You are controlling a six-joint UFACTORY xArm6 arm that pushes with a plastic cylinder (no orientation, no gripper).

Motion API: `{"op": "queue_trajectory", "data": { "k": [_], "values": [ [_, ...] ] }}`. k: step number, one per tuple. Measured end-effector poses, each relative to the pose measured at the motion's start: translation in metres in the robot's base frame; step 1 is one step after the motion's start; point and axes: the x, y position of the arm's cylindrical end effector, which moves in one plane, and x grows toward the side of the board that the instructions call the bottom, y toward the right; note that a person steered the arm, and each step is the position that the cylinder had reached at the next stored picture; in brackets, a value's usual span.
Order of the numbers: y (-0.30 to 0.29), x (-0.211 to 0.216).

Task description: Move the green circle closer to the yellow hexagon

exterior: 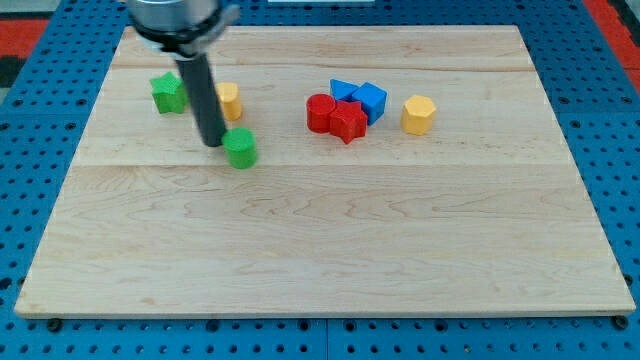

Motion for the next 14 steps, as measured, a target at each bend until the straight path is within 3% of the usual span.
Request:
{"op": "queue_trajectory", "data": {
  "k": [2, 3, 4, 6, 7, 8, 9, 10, 12, 14],
  "values": [
    [0.099, 0.024],
    [0.107, 0.024],
    [0.09, 0.007],
    [0.008, 0.038],
    [0.003, 0.066],
    [0.036, 0.102],
    [0.072, 0.107],
    [0.085, 0.083],
    [0.072, 0.078],
    [0.136, 0.059]
  ]
}}
